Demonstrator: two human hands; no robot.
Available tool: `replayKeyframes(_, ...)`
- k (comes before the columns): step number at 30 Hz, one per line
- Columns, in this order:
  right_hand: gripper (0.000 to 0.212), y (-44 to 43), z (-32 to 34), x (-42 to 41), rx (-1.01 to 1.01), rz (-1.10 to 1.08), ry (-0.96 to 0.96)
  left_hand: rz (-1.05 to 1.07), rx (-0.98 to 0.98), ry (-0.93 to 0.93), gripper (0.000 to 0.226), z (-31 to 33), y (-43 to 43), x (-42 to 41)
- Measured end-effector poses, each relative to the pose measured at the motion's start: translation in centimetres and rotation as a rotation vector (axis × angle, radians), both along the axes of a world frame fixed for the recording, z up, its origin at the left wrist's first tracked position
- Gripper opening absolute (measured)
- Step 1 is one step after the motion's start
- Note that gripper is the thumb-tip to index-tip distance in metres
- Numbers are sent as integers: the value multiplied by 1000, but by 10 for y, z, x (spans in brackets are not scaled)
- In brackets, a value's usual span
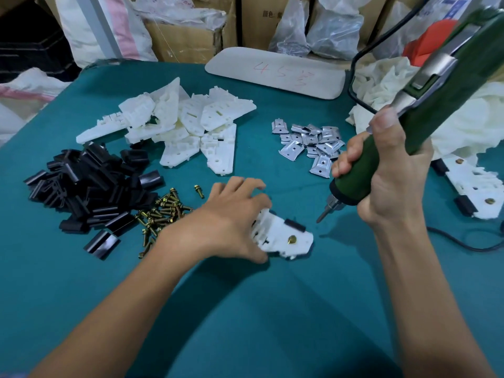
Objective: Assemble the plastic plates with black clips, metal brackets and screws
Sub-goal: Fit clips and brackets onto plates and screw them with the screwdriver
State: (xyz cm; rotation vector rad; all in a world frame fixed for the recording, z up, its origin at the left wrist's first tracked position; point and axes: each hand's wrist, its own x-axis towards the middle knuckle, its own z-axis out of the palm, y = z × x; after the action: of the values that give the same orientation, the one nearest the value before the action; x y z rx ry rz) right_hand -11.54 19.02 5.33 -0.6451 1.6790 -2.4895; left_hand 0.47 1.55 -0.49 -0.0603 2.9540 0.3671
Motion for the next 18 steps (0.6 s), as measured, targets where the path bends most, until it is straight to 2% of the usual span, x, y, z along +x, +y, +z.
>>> replayKeyframes(5, 28, -4, 2, -5, -11, -59, 51, 163, 15, 277, 87, -32, 35, -14)
replayKeyframes(7, 32, -6, 1, -7, -1, -67, 58, 182, 4, 352, 89, -41, 42, -14)
replayKeyframes(10, 45, -9, -5, -10, 21, -83, 52, 177, -1, 403, 85, -46, 45, -15)
replayKeyframes(13, 45, -8, -11, -11, 29, -84, 58, 181, 30, 437, 77, -47, 46, -16)
replayKeyframes(18, 42, -5, -11, -11, 22, -84, 71, 186, 31, 446, 76, -47, 46, -16)
